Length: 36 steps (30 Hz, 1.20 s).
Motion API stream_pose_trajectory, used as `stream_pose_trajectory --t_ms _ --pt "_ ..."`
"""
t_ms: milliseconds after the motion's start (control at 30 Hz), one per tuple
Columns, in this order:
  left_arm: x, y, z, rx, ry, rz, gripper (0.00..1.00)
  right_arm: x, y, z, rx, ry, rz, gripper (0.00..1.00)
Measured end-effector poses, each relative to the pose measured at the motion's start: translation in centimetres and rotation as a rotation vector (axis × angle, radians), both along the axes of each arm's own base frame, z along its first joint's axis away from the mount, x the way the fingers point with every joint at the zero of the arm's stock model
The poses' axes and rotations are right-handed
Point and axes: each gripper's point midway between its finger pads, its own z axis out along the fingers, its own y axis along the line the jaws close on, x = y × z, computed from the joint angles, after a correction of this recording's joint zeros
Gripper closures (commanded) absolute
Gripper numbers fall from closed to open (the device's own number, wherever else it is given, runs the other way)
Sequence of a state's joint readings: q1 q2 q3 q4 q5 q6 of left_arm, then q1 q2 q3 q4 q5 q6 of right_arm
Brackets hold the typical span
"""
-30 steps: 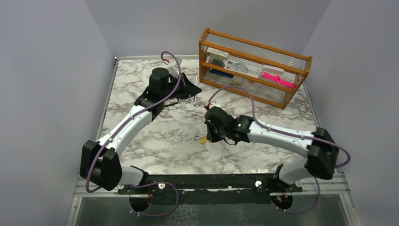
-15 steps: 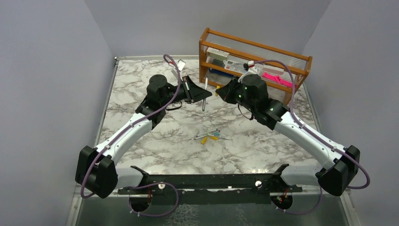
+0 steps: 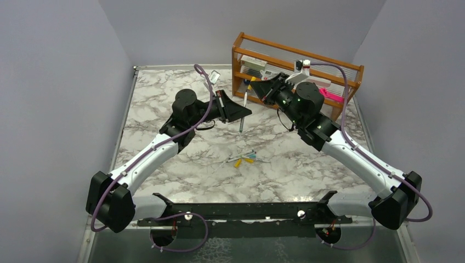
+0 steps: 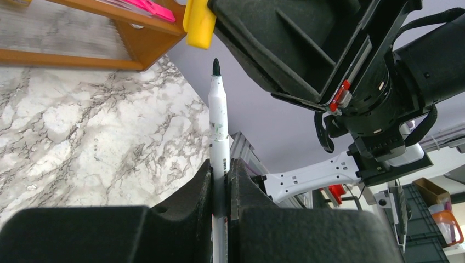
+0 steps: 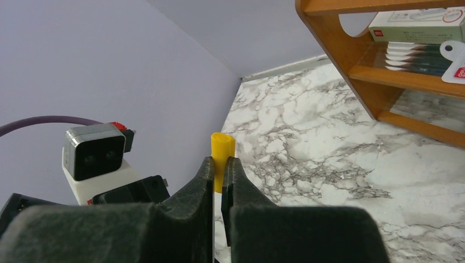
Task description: Insert the pens into the pen caps
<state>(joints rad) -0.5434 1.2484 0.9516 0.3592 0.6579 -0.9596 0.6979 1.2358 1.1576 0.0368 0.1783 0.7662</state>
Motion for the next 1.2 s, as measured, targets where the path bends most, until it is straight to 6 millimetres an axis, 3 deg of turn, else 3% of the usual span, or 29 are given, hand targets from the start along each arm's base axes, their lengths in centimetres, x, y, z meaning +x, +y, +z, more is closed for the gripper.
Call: stream_pose_trajectory --t_ms 267,1200 --pt "-0.2 -0.3 0.1 -0.001 -0.011 -0.009 1.00 -0.1 0.1 1.6 0.021 -0.035 0.017 0.99" --pt "0.8 -0.8 0.7 0.008 -0.063 -0.007 1.00 -1.8 0.5 1.0 -0.040 -0.028 0.103 0.99"
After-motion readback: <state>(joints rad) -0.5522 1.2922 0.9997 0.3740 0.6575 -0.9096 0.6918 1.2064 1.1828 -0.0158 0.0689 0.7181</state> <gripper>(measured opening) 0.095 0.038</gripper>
